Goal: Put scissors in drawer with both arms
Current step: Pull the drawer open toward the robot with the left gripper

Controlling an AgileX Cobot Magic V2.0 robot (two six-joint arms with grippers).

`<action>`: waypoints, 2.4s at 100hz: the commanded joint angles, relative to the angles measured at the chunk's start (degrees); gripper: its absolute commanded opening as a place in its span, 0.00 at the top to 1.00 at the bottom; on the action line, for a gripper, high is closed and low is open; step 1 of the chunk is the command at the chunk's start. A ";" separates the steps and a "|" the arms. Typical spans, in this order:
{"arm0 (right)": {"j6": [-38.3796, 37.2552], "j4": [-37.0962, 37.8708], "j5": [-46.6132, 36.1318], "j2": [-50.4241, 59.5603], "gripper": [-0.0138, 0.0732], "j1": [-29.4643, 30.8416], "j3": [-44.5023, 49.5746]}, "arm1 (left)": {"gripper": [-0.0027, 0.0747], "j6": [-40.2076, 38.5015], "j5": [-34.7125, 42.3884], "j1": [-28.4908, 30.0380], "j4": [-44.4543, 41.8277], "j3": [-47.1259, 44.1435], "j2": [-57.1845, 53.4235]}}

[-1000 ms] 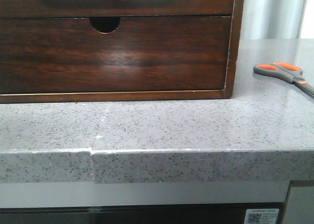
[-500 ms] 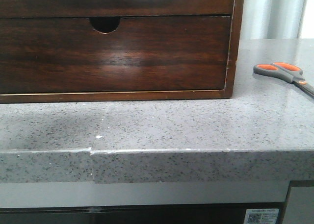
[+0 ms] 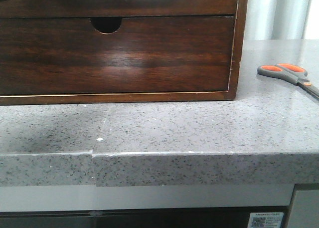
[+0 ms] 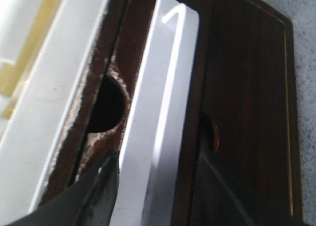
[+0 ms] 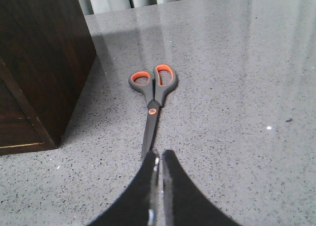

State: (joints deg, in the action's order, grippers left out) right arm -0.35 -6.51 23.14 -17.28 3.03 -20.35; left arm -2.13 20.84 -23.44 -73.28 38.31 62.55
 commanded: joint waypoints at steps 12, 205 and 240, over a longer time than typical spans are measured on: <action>0.35 -0.18 -3.85 -0.95 0.89 0.00 -2.10 | 0.52 -0.14 -1.33 -0.54 -0.27 2.28 1.00; 0.35 -1.82 -1.25 -0.95 0.89 -0.08 -2.10 | 0.86 -0.73 8.58 -4.17 -0.06 -14.14 -26.70; 0.35 -1.92 -1.25 -0.95 0.89 -0.08 -2.10 | 0.57 -0.73 10.70 -4.17 -0.06 -14.14 -25.24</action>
State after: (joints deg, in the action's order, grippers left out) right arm -0.35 -8.32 26.18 -17.28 3.00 -20.35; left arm -1.66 27.38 -27.09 -78.40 21.85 37.13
